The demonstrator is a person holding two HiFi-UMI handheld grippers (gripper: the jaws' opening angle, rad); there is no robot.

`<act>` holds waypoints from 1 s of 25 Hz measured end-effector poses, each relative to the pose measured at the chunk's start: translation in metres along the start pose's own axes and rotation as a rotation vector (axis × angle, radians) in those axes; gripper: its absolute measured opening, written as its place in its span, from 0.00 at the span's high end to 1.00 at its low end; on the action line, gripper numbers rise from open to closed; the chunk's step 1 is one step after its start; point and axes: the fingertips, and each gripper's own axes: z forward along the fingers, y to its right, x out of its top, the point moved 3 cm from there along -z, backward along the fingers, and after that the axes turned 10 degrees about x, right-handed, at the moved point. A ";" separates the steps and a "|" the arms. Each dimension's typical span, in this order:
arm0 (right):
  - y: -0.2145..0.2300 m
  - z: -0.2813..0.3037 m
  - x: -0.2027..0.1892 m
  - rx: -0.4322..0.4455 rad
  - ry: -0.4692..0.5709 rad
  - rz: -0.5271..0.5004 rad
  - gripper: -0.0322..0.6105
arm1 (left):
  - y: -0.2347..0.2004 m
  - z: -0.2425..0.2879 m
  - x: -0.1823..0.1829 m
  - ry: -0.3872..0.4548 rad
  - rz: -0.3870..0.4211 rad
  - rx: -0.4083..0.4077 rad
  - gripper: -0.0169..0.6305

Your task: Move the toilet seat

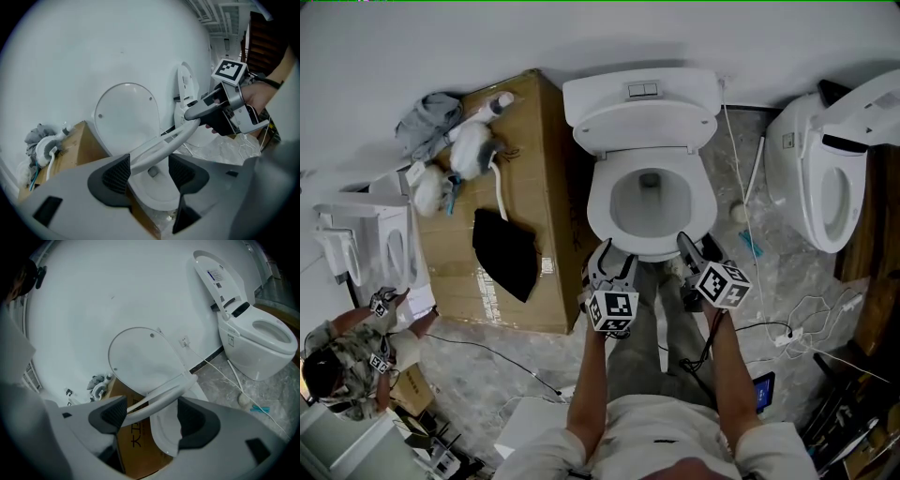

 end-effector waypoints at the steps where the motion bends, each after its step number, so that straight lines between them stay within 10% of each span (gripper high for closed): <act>1: -0.001 0.000 0.001 0.001 0.005 0.003 0.40 | 0.000 0.000 0.003 0.006 0.001 -0.002 0.56; 16: -0.032 -0.013 0.019 0.033 0.043 -0.096 0.40 | -0.013 0.006 0.029 0.032 -0.025 -0.019 0.59; 25: -0.053 -0.022 0.038 0.069 -0.025 -0.416 0.40 | -0.018 0.008 0.034 0.026 -0.036 -0.030 0.59</act>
